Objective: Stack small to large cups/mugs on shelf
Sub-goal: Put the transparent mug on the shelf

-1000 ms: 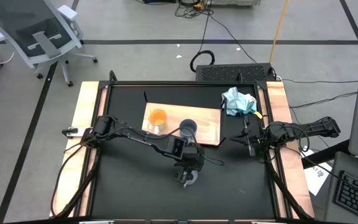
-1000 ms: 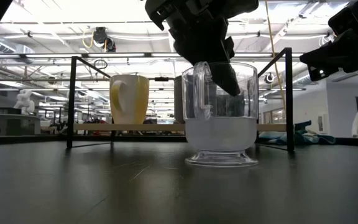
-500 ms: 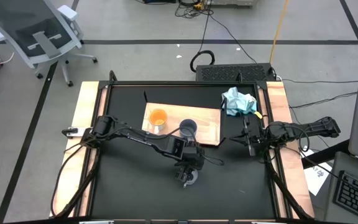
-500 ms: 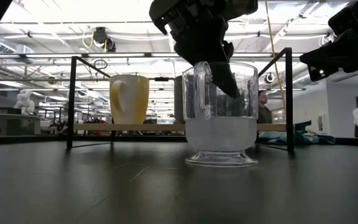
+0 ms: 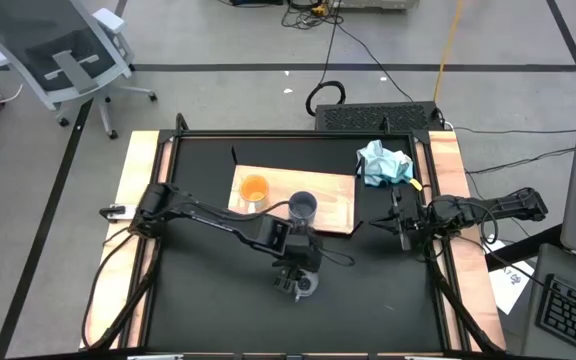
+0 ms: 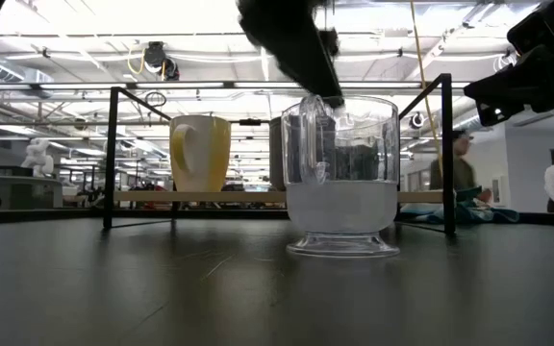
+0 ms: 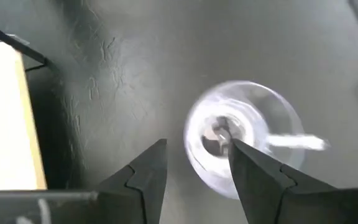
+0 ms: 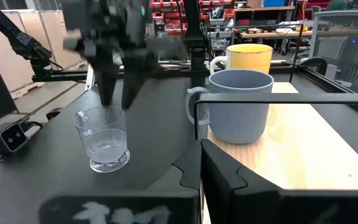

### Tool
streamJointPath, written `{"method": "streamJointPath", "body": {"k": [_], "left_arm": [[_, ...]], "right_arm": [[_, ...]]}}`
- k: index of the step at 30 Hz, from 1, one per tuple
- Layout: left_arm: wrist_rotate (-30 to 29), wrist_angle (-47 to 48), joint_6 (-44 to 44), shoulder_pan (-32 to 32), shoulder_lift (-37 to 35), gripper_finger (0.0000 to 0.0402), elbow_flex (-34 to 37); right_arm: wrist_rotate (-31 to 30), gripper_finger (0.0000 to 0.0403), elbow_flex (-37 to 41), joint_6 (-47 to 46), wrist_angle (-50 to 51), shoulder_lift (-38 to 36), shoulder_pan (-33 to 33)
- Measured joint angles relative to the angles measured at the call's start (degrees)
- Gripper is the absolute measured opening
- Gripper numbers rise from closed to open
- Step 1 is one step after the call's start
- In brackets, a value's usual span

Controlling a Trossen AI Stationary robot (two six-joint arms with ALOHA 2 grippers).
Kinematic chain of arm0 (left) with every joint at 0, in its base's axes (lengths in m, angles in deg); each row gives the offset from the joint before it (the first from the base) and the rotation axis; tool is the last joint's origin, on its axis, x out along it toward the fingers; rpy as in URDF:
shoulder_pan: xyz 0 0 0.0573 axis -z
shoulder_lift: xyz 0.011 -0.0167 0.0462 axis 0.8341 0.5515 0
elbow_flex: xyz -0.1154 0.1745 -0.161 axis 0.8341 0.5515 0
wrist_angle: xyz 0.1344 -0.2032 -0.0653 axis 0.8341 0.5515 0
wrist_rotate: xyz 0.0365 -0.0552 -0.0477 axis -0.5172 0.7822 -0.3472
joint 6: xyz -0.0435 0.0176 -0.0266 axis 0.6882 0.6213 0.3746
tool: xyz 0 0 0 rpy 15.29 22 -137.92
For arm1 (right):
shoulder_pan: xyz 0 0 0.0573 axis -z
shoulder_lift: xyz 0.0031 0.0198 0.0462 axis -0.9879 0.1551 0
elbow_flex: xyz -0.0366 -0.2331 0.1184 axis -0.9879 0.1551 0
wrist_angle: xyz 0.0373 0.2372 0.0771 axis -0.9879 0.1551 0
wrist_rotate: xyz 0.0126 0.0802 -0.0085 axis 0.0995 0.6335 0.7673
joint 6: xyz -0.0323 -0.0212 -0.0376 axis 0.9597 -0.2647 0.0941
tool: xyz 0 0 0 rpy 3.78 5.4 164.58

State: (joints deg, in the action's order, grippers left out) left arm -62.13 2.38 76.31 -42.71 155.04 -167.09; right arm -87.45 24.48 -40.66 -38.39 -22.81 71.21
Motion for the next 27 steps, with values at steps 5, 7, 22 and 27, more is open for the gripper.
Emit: {"method": "streamJointPath", "body": {"k": [5, 7, 22, 27], "left_arm": [[-2.93, 1.2, 0.22, 1.92, -6.7, 0.0173, 0.0], [-4.65, 2.08, 0.31, 2.56, -9.54, 0.0173, -0.06], [-12.65, 12.57, 5.05, 7.07, -25.21, 0.0173, -0.07], [-16.36, 17.06, 7.57, 8.77, -28.52, 0.0173, -0.07]], "right_arm": [[0.0, 0.0, 0.0, -0.02, -0.08, 0.24, 0.0], [0.0, 0.0, 0.0, -0.02, -0.05, 0.4, 0.0], [0.0, 0.0, 0.0, -0.02, -0.15, 0.75, 0.01], [0.0, 0.0, 0.0, -0.02, -0.18, 0.75, 0.0]]}}
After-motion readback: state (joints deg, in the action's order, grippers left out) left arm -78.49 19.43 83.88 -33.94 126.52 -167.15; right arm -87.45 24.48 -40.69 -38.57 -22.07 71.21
